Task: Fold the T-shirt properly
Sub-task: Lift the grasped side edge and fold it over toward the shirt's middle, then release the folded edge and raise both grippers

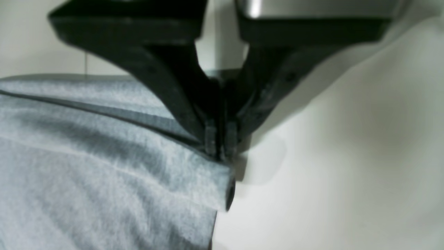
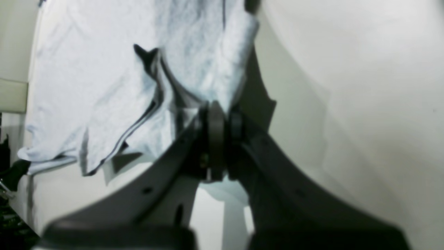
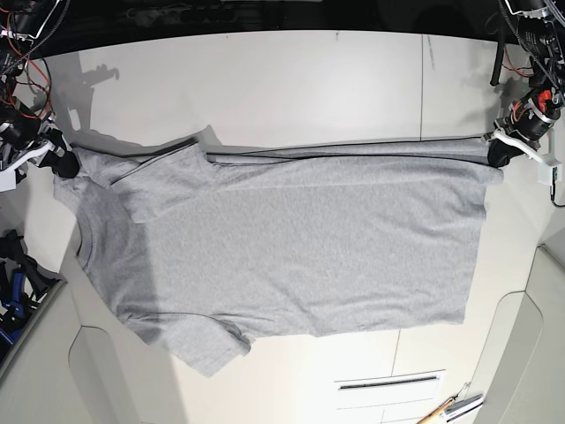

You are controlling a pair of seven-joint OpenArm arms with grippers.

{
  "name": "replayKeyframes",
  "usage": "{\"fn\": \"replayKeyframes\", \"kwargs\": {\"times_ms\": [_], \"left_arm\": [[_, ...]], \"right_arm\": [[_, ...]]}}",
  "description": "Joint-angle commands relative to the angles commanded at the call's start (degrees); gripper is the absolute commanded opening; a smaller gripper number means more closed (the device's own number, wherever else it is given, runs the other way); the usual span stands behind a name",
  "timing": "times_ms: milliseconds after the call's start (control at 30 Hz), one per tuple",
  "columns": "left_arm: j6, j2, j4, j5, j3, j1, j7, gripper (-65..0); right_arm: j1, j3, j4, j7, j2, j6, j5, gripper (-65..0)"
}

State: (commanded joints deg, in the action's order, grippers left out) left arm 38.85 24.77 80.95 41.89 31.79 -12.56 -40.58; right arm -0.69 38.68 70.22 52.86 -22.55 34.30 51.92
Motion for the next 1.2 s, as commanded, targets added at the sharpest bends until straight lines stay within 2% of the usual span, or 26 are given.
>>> {"fn": "replayKeyframes", "kwargs": {"times_ms": [67,200,300,533,900,1200], "left_arm": [[-0.02,0.00,0.09,0.76,0.00,-0.02,-1.20,-65.0],[0.02,0.02,2.95,3.34,0.07,-2.29,-7.52,-65.0],[1.15,0.00,7.39,6.01,0.07,-6.56,-7.45,-65.0],[1.15,0.00,15.43,6.12,2.40,-15.78,-7.50,-65.0],[1.15,-0.02,15.67,8.85,3.13,-25.81,-7.50,-65.0],[1.15,-0.17,15.85,11.63,3.13,-26.38,-9.40,-65.0]], "right_arm": [[-0.15,0.00,0.00,1.38,0.00,0.00,0.09,-65.0],[-2.75,0.00,0.11,4.09,-0.87,0.28,3.06,-65.0],[-5.73,0.00,0.33,4.42,-2.19,0.66,5.05,-65.0],[-14.05,0.61,5.75,5.92,-3.82,0.68,6.69,-65.0],[-25.09,0.74,16.59,6.34,-4.26,0.63,7.21,-65.0],[-25.90,0.74,16.68,6.12,-4.26,0.39,5.49,-64.1]]}}
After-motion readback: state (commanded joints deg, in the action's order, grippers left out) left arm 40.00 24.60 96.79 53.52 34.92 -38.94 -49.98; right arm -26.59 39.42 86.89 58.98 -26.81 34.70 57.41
